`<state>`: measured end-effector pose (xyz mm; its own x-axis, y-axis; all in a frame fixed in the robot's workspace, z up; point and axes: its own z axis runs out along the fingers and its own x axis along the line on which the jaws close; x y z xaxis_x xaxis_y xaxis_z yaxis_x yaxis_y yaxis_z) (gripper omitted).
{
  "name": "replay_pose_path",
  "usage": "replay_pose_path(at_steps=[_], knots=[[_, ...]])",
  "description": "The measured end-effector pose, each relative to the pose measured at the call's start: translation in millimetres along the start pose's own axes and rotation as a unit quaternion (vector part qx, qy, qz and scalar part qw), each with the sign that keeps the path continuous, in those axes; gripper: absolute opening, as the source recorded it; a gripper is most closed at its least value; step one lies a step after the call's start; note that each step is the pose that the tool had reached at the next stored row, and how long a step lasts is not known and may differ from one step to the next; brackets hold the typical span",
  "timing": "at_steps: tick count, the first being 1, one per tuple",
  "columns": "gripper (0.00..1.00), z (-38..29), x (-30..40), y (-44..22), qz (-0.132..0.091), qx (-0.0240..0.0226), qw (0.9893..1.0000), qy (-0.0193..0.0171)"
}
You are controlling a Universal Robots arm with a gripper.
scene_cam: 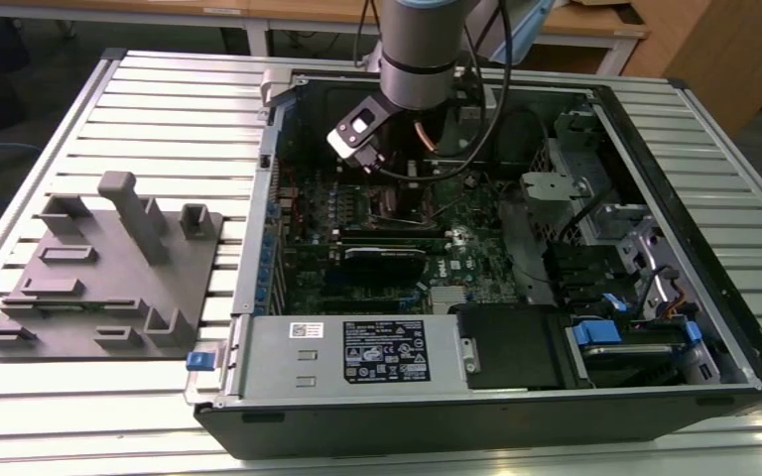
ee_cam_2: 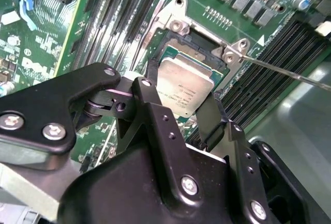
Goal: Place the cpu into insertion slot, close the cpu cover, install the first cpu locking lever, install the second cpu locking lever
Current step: 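Place the cpu into insertion slot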
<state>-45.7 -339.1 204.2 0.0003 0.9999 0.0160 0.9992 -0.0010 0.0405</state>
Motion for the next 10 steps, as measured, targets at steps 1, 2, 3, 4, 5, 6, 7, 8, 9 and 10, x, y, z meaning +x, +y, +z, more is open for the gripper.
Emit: replay_pose_path(at_steps=[1,2,3,4,5,6,7,8,9,10], knots=[[0.54,0.1,0.0,-0.4,0.0,-0.0047,1.0,-0.0002],[0.54,0.2,0.0,-1.1,0.0,-0.0086,1.0,-0.0002],[0.54,0.4,0.0,-1.9,0.0,-0.0115,0.9999,-0.0001],[0.54,0.7,0.0,-2.8,0.0,-0.0137,0.9999,-0.0001],[0.54,1.1,0.0,-3.6,0.0,-0.0151,0.9999,-0.0001],[0.54,1.5,0.0,-4.2,0.0,-0.016,0.9999,-0.0001],[0.54,2.0,0.0,-4.6,0.0,-0.0165,0.9999,-0.0001],[0.54,2.5,0.0,-5.1,0.0,-0.0167,0.9999,-0.0001],[0.54,2.9,-0.1,-5.5,0.0,-0.0168,0.9999,-0.0002],[0.54,3.3,-0.1,-5.9,0.0,-0.0168,0.9999,-0.0002]])
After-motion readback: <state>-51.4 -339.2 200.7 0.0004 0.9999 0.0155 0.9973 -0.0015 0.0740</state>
